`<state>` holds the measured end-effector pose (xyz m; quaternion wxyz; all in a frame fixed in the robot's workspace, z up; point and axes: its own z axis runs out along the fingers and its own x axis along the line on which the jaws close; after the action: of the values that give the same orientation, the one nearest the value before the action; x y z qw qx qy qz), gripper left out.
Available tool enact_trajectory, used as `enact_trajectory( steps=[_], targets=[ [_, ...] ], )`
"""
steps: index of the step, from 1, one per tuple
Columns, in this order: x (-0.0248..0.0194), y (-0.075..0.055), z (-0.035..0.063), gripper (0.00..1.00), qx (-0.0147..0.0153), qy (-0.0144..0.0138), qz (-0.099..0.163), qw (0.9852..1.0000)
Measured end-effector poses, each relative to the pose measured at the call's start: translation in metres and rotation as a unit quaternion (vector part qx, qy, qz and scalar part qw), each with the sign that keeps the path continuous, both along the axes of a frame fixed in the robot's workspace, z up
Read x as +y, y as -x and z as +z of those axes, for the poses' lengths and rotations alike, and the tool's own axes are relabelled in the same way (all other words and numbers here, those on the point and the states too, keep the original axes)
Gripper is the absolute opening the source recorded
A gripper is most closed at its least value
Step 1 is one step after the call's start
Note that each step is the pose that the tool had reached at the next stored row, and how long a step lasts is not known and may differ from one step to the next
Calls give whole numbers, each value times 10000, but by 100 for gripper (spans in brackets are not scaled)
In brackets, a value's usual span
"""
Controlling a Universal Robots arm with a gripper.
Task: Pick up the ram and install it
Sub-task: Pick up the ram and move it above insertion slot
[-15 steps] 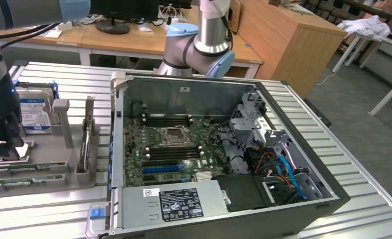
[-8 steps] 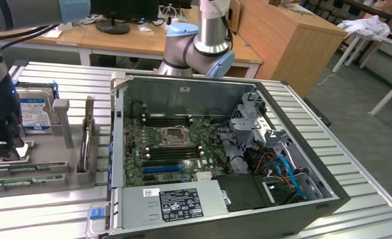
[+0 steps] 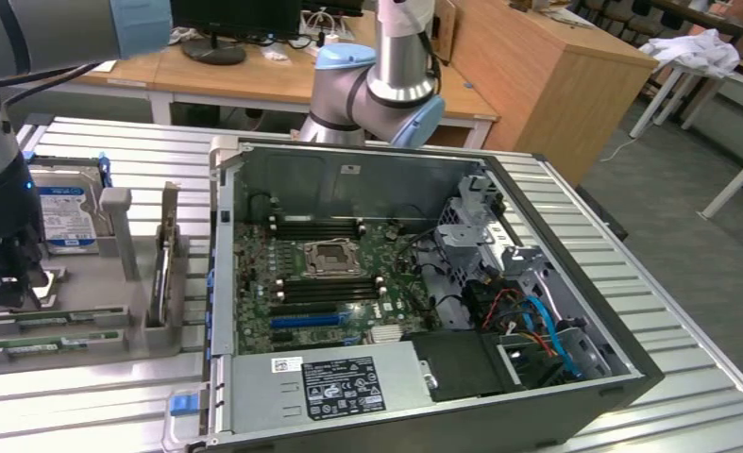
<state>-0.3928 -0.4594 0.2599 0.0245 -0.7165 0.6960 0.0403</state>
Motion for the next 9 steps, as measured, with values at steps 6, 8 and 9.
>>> enact_trajectory(
  steps=[6,8,9],
  targets=[
    [-2,0,-28,36,1,1,0,10000],
    [-3,0,-30,36,0,0,0,10000],
    [-7,-1,-31,36,-1,-1,0,10000]
  ],
)
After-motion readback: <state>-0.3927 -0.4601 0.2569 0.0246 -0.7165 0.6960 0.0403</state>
